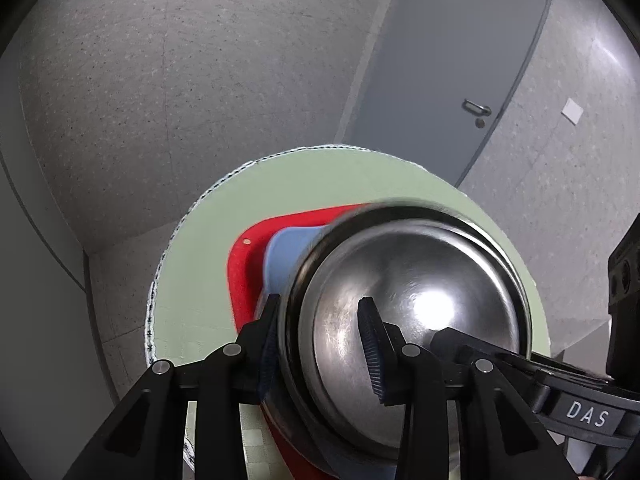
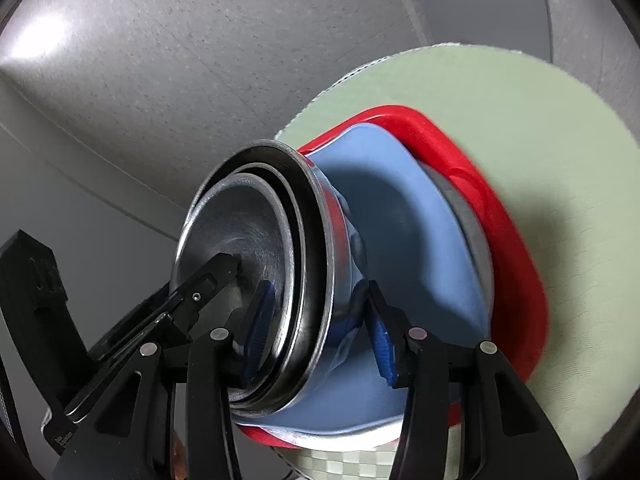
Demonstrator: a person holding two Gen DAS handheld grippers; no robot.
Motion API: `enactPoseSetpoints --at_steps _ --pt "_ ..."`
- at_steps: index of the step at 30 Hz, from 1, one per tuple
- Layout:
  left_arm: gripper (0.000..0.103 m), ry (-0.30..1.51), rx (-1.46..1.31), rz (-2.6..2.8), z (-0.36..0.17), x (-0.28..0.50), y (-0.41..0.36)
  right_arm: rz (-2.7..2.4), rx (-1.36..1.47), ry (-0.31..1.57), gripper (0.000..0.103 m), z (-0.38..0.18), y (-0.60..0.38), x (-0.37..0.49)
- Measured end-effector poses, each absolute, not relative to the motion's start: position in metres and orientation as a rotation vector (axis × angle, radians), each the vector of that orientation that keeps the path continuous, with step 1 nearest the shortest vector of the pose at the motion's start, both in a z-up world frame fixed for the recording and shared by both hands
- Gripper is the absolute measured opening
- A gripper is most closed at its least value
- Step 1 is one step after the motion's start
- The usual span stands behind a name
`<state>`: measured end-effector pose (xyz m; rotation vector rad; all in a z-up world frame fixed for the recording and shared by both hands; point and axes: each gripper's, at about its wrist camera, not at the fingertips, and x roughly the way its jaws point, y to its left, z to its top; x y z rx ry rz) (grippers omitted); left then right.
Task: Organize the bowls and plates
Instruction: 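Lift the nested bowls with both grippers and lower them onto the blue plate, then open both grippers and pull back from the stacked bowls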
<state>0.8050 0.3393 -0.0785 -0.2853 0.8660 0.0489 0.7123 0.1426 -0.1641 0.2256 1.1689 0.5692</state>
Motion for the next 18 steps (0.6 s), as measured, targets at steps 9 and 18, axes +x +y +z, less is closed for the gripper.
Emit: enactPoseSetpoints --at_steps 9,18 --pt "0.036 0.865 -0.251 0.021 -0.076 0.8 0.319 0.524 0.23 1.166 0.067 -0.16 0.125 0.705" --pt "0.063 0.834 -0.245 0.024 -0.067 0.776 0.313 0.5 0.246 1.087 0.067 -0.138 0.108 0.693"
